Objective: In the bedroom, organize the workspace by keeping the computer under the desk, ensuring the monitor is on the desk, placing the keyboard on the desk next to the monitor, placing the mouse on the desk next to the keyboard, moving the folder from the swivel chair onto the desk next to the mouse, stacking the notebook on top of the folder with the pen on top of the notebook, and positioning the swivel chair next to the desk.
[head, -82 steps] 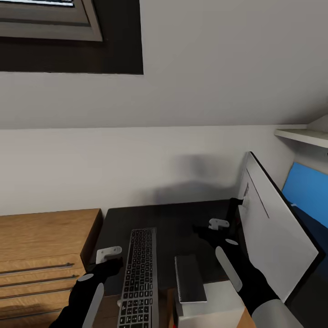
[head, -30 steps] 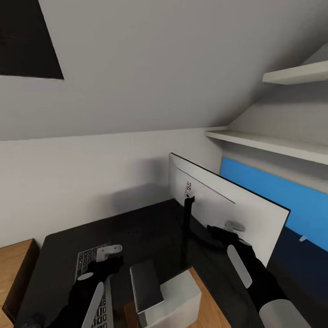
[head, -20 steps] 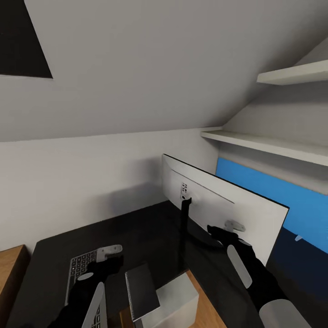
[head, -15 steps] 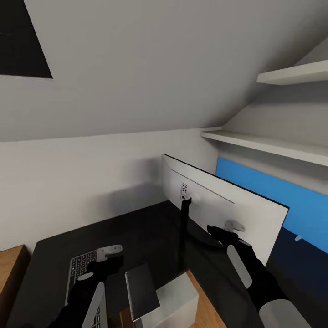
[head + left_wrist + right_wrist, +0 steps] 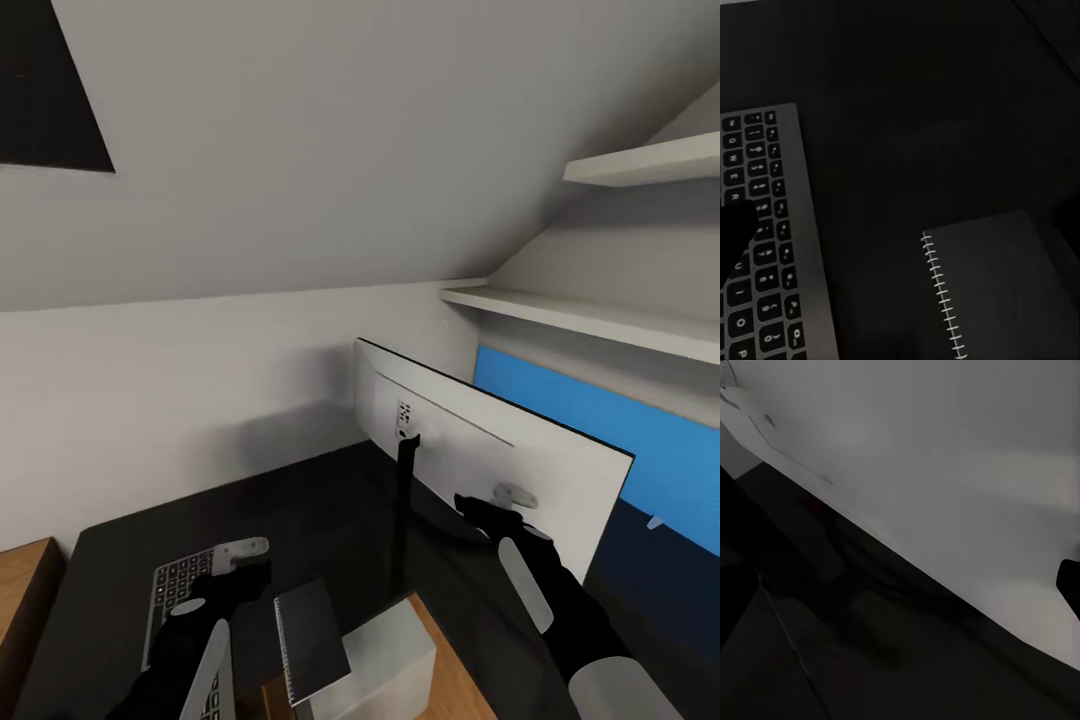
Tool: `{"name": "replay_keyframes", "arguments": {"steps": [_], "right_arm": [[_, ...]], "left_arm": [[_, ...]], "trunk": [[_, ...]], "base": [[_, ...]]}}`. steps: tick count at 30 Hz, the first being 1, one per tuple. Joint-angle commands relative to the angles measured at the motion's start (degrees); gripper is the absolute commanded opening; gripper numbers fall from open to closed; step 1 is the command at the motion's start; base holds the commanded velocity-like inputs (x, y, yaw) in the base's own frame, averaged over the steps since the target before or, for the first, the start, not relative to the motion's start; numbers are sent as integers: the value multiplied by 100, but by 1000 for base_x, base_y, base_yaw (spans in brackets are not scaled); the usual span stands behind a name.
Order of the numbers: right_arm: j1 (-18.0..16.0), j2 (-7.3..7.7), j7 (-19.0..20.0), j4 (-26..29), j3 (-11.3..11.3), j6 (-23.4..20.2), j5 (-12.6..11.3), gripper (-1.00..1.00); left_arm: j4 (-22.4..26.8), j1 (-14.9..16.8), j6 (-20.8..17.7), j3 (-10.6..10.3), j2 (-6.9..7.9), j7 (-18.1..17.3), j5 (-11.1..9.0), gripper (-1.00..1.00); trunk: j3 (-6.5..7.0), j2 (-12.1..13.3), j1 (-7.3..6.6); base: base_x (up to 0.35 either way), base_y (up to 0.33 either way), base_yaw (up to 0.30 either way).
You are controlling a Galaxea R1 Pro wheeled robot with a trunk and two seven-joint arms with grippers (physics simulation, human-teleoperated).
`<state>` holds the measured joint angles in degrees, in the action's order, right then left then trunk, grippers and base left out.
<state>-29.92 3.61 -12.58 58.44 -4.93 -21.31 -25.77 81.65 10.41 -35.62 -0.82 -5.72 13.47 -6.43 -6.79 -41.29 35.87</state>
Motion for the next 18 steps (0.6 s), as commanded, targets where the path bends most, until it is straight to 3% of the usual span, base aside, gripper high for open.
{"name": "replay_keyframes", "arguments": {"steps": [1,7,18], "right_arm": [[-5,8,-60,9,-24,-15,-51,100],[-5,9,-60,9,-25,-16,-50,100],[-5,9,-58,9,-25,-15,-50,100]], "left_arm": [[6,4,-20,-6,0,51,-61,100],[-8,4,-4,-6,0,51,-57,100],[-17,4,-12,-6,0,46,-60,100]], "trunk": [[-10,-8,2],[-10,-8,2],[-10,-8,2]], "base": [[19,-51,0],[151,-147,0],[7,-7,0]]}}
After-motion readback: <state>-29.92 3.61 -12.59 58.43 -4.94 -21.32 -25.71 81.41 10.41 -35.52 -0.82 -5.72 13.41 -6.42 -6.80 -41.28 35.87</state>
